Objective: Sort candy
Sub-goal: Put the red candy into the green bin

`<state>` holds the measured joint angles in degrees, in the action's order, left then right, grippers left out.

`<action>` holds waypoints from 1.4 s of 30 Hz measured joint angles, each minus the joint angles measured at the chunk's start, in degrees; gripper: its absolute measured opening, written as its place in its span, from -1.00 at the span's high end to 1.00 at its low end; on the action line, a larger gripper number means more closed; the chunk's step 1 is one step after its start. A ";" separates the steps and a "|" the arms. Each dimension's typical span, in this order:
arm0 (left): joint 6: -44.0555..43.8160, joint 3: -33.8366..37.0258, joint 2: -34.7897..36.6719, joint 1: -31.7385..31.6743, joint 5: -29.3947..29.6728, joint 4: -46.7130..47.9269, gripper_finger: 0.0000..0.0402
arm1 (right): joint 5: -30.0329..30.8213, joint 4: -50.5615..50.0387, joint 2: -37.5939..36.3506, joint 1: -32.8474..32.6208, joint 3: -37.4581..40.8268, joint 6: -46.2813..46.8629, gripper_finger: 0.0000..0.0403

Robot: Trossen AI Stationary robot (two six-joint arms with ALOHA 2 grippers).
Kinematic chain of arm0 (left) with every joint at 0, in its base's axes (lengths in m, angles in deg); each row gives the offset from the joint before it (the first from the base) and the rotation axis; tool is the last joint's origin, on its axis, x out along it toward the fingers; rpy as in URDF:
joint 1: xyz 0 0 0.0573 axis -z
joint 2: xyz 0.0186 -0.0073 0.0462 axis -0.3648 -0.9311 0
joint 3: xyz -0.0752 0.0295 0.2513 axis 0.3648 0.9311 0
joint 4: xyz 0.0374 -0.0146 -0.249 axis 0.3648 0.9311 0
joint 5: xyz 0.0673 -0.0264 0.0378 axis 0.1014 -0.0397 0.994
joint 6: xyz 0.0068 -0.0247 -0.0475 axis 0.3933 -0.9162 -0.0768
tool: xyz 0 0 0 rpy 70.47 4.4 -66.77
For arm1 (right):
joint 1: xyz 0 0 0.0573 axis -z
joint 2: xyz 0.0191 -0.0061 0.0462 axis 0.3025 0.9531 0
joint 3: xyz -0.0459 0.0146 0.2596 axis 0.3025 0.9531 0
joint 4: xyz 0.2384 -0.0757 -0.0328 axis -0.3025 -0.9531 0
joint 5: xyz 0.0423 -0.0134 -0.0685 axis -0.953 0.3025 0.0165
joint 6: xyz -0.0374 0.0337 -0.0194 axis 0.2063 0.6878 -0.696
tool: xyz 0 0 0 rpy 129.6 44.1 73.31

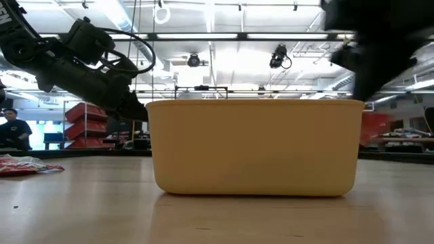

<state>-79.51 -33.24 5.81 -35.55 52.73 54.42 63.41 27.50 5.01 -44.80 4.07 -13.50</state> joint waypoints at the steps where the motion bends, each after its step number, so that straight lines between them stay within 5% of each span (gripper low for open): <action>1: 0.01 0.00 0.00 0.00 0.00 -0.18 0.98 | 1.39 0.28 -0.30 1.58 -0.76 -2.16 1.00; 7: -0.14 0.00 0.00 0.00 0.00 -0.15 0.98 | 5.26 7.17 1.55 12.58 -6.56 -20.40 1.00; 12: 0.05 0.00 0.00 0.00 0.00 -0.18 0.98 | 0.09 14.42 7.07 21.84 -11.26 -32.14 1.00; 25: 1.39 0.00 0.00 0.00 0.36 -0.05 0.98 | -5.89 8.50 23.46 32.43 -19.58 -36.03 0.98; 38: 1.15 0.00 0.00 0.00 0.39 -0.02 0.97 | -7.15 8.08 18.46 32.53 -19.75 -32.52 0.14; 42: 1.01 0.00 0.00 0.00 0.41 -0.02 0.97 | -7.07 8.59 15.70 32.91 -19.64 -34.87 0.03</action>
<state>-78.50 -33.24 5.81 -35.55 53.14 54.39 56.35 36.09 20.71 -11.88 -15.57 -48.37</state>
